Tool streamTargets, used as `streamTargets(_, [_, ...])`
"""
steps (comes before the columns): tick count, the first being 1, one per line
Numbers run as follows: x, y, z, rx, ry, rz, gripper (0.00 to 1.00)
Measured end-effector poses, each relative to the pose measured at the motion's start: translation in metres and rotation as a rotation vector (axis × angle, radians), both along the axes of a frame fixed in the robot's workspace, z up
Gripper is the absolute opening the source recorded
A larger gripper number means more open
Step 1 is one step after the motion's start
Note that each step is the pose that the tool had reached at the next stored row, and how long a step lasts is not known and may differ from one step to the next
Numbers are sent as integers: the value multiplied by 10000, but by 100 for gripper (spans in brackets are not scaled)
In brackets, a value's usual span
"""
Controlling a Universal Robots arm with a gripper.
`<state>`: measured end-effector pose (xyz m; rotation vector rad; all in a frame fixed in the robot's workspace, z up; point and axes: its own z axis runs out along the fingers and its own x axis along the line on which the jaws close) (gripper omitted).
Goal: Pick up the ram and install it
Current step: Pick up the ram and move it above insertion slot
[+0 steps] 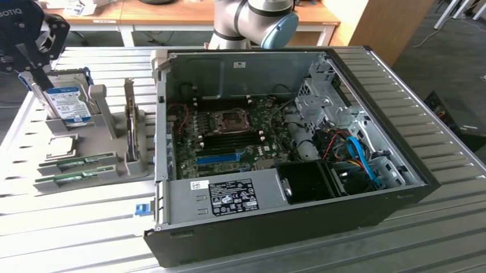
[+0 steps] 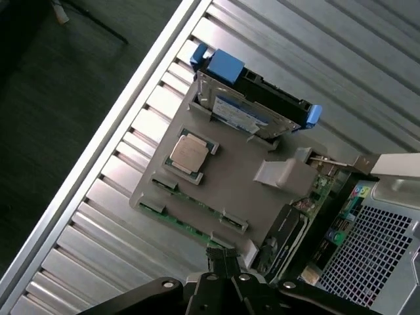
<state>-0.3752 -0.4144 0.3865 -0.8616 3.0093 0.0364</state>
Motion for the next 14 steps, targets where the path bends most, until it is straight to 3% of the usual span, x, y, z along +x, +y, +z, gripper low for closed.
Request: streamTargets(14, [0, 0, 0, -42, -1, 1771, 11])
